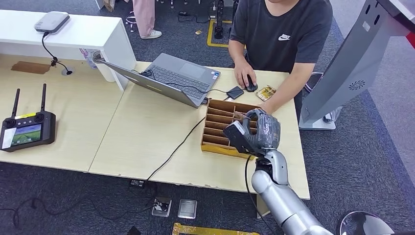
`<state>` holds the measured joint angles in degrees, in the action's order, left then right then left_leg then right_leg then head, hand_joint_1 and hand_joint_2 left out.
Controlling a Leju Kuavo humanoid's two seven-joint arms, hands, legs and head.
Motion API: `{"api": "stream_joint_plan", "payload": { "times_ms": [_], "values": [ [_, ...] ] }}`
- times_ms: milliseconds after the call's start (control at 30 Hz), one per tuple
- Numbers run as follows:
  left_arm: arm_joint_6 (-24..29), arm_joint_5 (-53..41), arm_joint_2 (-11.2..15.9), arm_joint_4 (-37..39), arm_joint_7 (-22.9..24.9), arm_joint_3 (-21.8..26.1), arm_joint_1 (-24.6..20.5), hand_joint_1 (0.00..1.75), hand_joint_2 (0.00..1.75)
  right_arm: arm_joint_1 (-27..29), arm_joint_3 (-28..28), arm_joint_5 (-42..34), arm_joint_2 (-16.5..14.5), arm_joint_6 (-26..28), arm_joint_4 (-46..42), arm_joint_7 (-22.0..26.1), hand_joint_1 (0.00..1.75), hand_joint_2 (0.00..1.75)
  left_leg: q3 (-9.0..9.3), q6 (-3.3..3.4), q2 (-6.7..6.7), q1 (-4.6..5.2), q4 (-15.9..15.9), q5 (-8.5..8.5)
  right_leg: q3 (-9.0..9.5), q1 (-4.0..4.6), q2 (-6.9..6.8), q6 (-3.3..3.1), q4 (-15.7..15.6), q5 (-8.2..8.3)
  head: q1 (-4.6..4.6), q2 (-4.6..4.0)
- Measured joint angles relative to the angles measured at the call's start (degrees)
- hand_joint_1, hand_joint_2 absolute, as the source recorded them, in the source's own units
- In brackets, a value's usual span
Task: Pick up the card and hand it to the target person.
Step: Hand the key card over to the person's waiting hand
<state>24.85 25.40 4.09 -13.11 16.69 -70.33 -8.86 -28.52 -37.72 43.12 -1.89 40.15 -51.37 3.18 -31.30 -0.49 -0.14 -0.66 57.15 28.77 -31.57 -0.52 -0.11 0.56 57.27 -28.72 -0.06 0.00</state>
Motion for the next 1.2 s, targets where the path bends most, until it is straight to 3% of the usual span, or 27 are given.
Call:
{"api": "stream_joint_plan", "payload": {
  "times_ms": [300,533,733,967,1200],
  "values": [
    [0.4,0.2,0.0,0.0,0.0,0.3,0.4,0.00,1.75,3.7,1.3,4.3,2.1,0.0,-19.7,-4.3,1.75,1.75,0.01,0.00,0.01,0.00,0.0,0.00,0.01,0.00,0.01,0.00,0.0,0.00,0.01,0.00],
    [0.1,-0.8,0.0,0.0,0.0,0.3,0.2,0.00,1.75,-0.7,1.4,6.6,3.0,0.0,-23.6,-5.6,1.75,1.75,0.01,0.00,0.02,0.00,0.0,-0.01,0.01,0.00,0.01,0.00,0.0,0.01,-0.01,0.00],
    [-0.6,-1.9,0.0,0.0,0.0,0.3,-0.6,0.00,1.75,-9.0,1.5,1.5,3.2,-0.4,-17.6,-2.3,1.75,1.75,-0.01,-0.01,0.00,0.00,0.0,-0.02,0.01,0.00,0.00,-0.02,0.0,0.04,0.02,0.00],
    [-1.0,-2.8,-0.1,0.0,-0.5,0.0,-1.5,0.00,1.75,-19.9,2.3,-6.0,2.8,-4.5,-1.5,2.7,1.75,1.75,-0.06,0.01,-0.07,0.01,0.0,-0.04,-0.01,-0.01,-0.06,-0.03,0.0,0.06,0.06,0.00],
    [-0.4,-2.7,-0.3,0.0,-1.2,-0.1,-1.6,0.00,1.75,-25.8,2.6,-6.9,2.4,-9.9,12.8,1.5,1.75,1.75,-0.08,0.01,-0.07,0.01,0.0,-0.04,-0.01,-0.01,-0.05,-0.03,0.0,0.06,0.02,0.00]
  ]
}}
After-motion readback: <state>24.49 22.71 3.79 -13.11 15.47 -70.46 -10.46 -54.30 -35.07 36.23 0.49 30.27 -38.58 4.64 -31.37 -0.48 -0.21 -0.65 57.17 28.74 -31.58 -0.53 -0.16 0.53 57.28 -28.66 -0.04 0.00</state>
